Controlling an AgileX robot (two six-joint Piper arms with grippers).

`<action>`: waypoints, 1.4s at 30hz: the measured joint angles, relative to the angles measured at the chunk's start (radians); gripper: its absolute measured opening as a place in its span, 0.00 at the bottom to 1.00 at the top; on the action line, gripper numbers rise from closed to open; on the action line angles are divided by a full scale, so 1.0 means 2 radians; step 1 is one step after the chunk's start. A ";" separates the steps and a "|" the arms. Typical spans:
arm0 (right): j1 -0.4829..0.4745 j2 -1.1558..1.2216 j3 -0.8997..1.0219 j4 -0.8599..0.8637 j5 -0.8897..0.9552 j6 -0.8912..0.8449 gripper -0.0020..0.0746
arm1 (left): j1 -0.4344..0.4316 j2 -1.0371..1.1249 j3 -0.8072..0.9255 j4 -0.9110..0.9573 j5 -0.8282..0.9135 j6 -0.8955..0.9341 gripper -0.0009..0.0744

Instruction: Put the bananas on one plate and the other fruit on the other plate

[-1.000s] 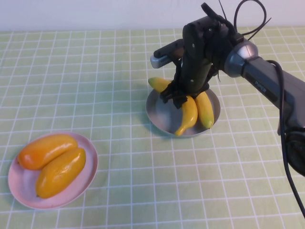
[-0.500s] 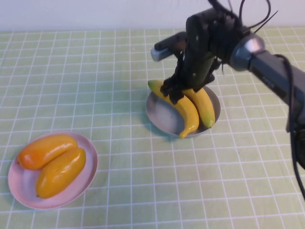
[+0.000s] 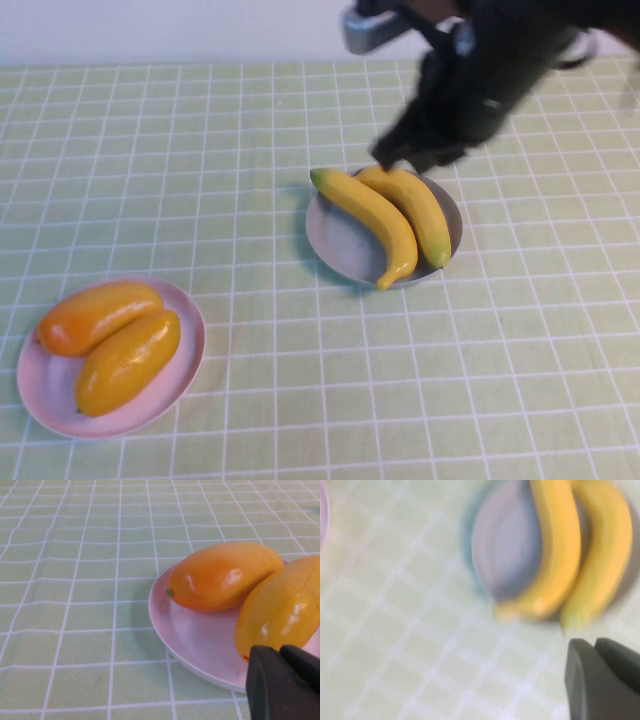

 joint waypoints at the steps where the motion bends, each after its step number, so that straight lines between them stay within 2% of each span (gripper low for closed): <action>1: 0.000 -0.027 0.032 -0.001 0.000 0.001 0.03 | 0.000 0.000 0.000 0.000 0.000 0.000 0.01; 9: -0.001 -0.236 0.250 -0.001 -0.008 0.001 0.01 | 0.000 0.000 0.000 0.000 0.000 0.000 0.01; 14: -0.001 -0.352 0.362 0.028 -0.015 0.005 0.01 | 0.000 0.000 0.000 0.000 0.000 0.000 0.01; 23: -0.001 -0.466 0.452 0.055 0.000 -0.025 0.01 | 0.000 0.000 0.000 0.000 0.000 0.000 0.01; 25: -0.001 -0.471 0.473 0.050 -0.022 -0.028 0.01 | 0.000 0.000 0.000 0.000 0.000 0.000 0.01; 28: -0.003 -0.471 0.517 0.044 -0.101 -0.031 0.01 | 0.000 0.000 0.000 0.000 0.000 0.000 0.01; 31: -0.038 -0.484 0.582 0.055 -0.201 -0.034 0.01 | 0.000 0.000 0.000 0.000 0.000 0.000 0.01; 36: -0.148 -0.536 0.695 0.116 -0.368 -0.034 0.01 | 0.000 0.000 0.000 0.000 0.000 0.000 0.01; 42: -0.246 -0.643 0.796 0.158 -0.448 -0.040 0.01 | 0.000 0.000 0.000 0.000 0.000 0.000 0.01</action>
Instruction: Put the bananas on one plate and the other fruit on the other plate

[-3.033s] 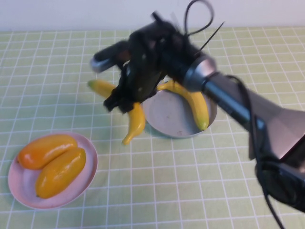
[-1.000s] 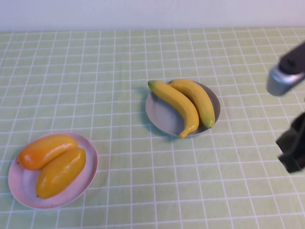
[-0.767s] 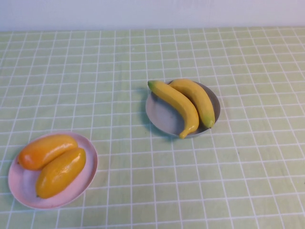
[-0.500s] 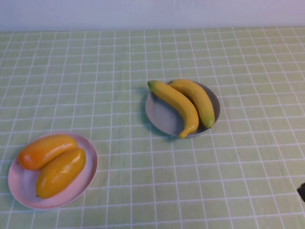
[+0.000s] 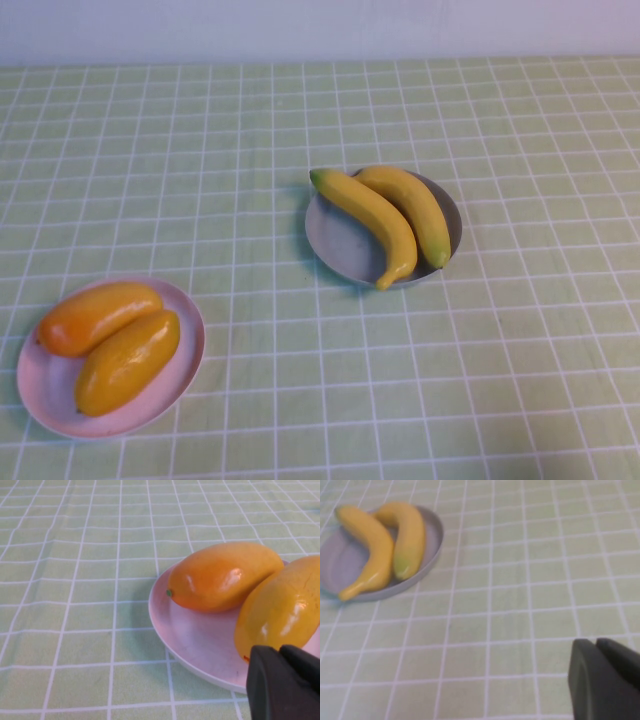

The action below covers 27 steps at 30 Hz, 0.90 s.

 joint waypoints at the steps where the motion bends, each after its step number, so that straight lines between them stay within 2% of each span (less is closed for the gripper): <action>1: -0.011 -0.021 0.015 0.000 -0.013 -0.008 0.01 | 0.000 0.000 0.000 0.000 0.000 0.000 0.01; 7: -0.047 -0.138 0.092 0.005 -0.070 -0.053 0.01 | 0.000 0.000 0.000 0.000 0.000 0.000 0.01; 15: -0.050 -0.242 0.147 0.007 -0.076 -0.058 0.01 | 0.000 0.000 0.000 0.000 0.000 0.000 0.01; 27: -0.050 -0.252 0.148 0.008 -0.045 -0.058 0.01 | 0.000 0.000 0.000 0.000 0.000 0.000 0.01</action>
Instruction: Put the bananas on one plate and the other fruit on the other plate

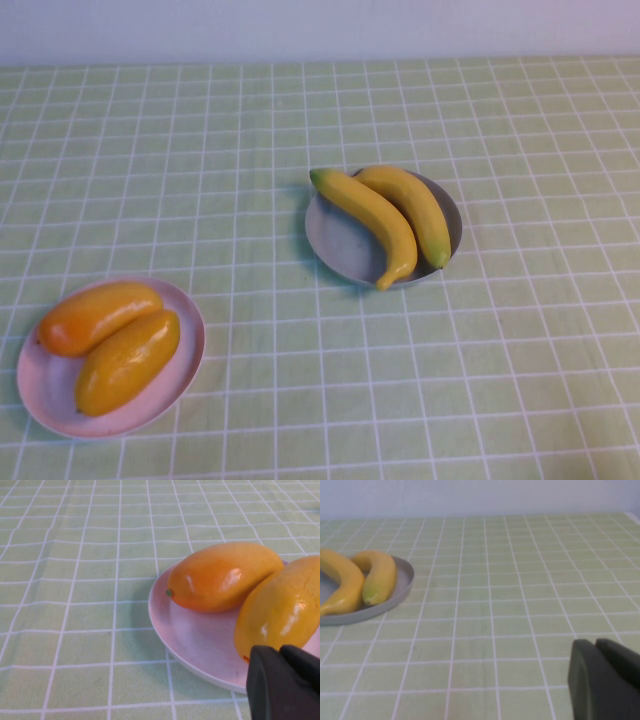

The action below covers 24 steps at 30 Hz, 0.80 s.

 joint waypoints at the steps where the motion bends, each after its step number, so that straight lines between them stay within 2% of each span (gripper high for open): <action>1: 0.000 0.000 0.000 -0.001 0.006 0.000 0.01 | 0.000 0.000 0.000 0.000 0.000 0.000 0.01; 7: 0.000 0.000 0.000 -0.044 0.040 0.005 0.01 | 0.000 0.000 0.000 0.000 0.000 0.000 0.01; 24: 0.000 0.000 0.000 -0.042 0.043 0.010 0.01 | 0.000 0.000 0.000 0.000 0.000 0.000 0.01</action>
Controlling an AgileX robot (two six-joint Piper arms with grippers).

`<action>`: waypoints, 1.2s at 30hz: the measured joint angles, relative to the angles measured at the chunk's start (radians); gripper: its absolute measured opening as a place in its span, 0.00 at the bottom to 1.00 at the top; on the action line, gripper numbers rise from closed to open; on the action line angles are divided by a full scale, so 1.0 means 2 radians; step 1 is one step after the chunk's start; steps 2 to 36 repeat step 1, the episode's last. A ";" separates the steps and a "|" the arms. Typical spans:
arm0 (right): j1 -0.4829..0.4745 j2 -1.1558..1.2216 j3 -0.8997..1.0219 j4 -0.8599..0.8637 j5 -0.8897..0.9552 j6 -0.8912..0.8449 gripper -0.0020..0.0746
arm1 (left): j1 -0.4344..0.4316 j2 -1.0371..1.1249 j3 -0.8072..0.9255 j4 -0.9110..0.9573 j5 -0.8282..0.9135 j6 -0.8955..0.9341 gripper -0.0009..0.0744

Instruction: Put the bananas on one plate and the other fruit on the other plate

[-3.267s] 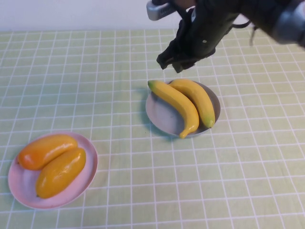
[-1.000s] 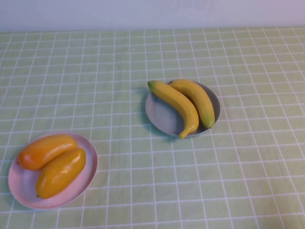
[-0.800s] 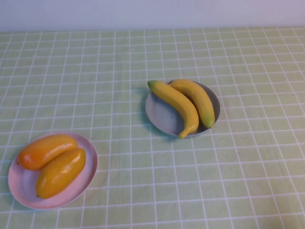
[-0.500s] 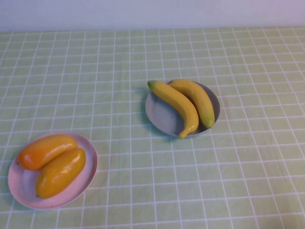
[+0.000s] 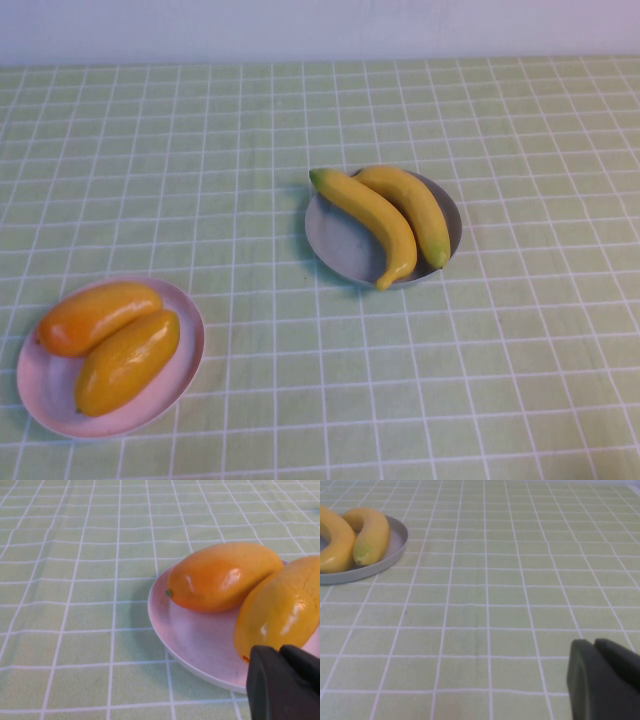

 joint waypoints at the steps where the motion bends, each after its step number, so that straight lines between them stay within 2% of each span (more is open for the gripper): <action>1: 0.000 0.000 0.000 0.000 0.000 0.000 0.01 | 0.000 0.000 0.000 0.000 0.000 0.000 0.01; 36: 0.000 0.000 0.000 0.000 0.000 0.000 0.01 | 0.000 0.000 0.000 0.000 0.000 0.000 0.01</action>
